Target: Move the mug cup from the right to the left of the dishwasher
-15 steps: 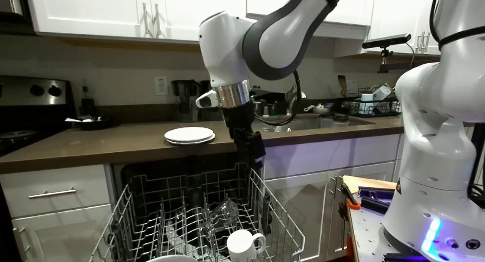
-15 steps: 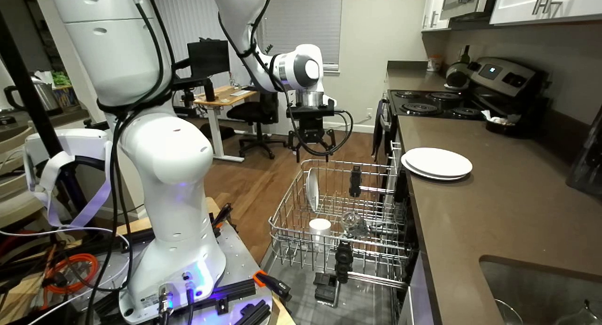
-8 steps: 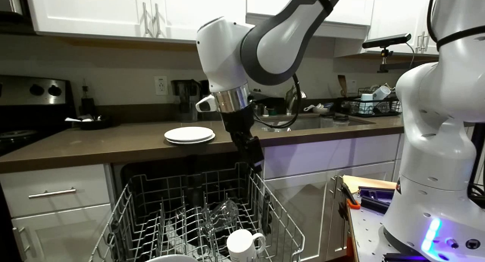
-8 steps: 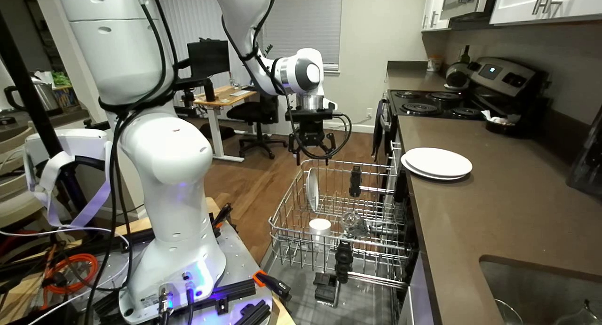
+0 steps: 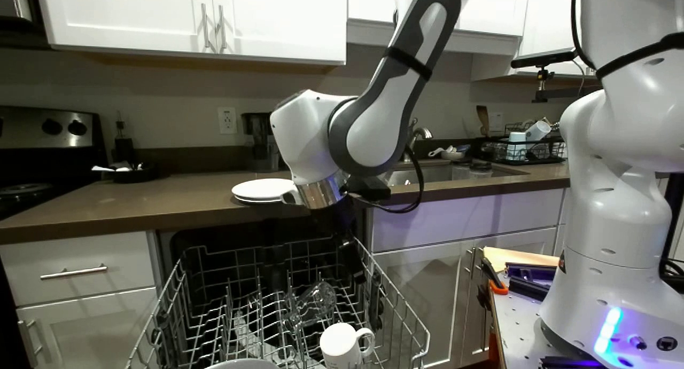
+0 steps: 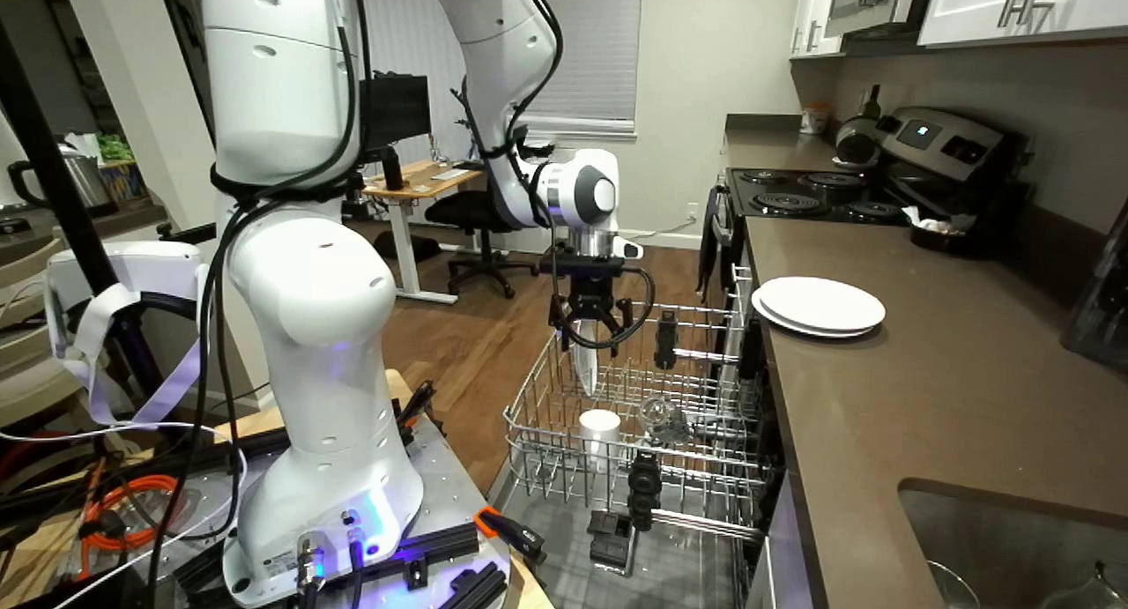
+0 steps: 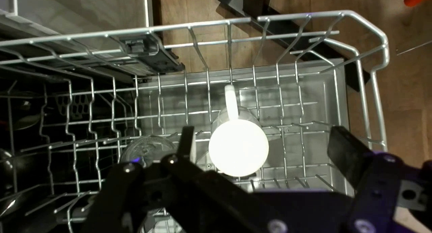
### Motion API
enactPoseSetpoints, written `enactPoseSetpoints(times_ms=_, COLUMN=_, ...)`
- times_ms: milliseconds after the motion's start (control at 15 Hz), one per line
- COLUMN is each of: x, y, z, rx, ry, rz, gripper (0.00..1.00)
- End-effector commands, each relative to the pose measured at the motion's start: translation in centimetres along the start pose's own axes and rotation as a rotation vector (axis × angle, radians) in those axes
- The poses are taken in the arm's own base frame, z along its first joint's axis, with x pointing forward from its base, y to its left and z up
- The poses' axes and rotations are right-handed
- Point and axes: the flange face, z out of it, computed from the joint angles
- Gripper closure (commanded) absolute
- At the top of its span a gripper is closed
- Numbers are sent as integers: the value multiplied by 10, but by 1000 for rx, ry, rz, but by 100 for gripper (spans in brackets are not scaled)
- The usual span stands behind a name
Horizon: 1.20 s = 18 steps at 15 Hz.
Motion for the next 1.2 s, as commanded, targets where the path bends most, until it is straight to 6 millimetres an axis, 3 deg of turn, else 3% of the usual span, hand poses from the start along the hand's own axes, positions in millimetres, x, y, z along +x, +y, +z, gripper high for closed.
enactPoseSetpoints(times_ms=0, x=28, y=14, z=53, rx=19, ry=-61, rz=16, gripper=0)
enactPoseSetpoints(times_ms=333, x=48, y=33, z=104, rx=68, ry=-41, rz=28, gripper=0)
enactPoseSetpoints(times_ms=600, x=42, y=46, z=133, rx=117, ry=45, rz=79, gripper=0)
enactPoseSetpoints(times_ms=667, x=34, y=46, z=134, rx=143, ry=44, rz=69, gripper=0)
enactPoseSetpoints(times_ms=733, x=44, y=43, z=130, rx=104, ry=16, rz=79, gripper=0)
enactPoseSetpoints(times_ms=1133, x=41, y=47, z=140, rx=136, ry=17, rz=74, gripper=0)
